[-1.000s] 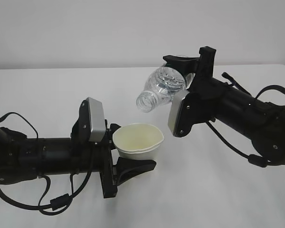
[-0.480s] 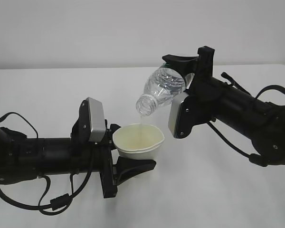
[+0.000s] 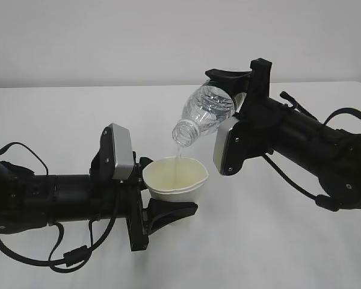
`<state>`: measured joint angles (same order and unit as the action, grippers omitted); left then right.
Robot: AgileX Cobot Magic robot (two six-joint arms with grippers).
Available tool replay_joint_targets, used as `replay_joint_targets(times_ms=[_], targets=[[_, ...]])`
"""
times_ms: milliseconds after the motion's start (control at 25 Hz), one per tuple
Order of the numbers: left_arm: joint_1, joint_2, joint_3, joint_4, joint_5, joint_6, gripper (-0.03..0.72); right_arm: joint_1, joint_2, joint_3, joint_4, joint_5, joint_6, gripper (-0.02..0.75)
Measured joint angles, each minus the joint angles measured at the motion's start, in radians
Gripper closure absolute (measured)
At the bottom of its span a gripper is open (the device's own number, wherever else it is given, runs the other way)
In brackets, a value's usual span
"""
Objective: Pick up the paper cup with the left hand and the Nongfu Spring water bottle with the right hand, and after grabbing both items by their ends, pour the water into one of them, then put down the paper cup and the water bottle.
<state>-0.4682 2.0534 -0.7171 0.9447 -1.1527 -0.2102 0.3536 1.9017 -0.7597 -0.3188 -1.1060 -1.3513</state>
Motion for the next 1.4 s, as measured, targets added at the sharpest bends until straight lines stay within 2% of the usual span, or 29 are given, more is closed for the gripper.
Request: replay_joint_targets(times_ms=[1400], targets=[[0.000,0.000,0.000,0.004,0.000,0.000,0.267,0.000,0.000,0.000,0.007,-0.004,-0.056,0.264]])
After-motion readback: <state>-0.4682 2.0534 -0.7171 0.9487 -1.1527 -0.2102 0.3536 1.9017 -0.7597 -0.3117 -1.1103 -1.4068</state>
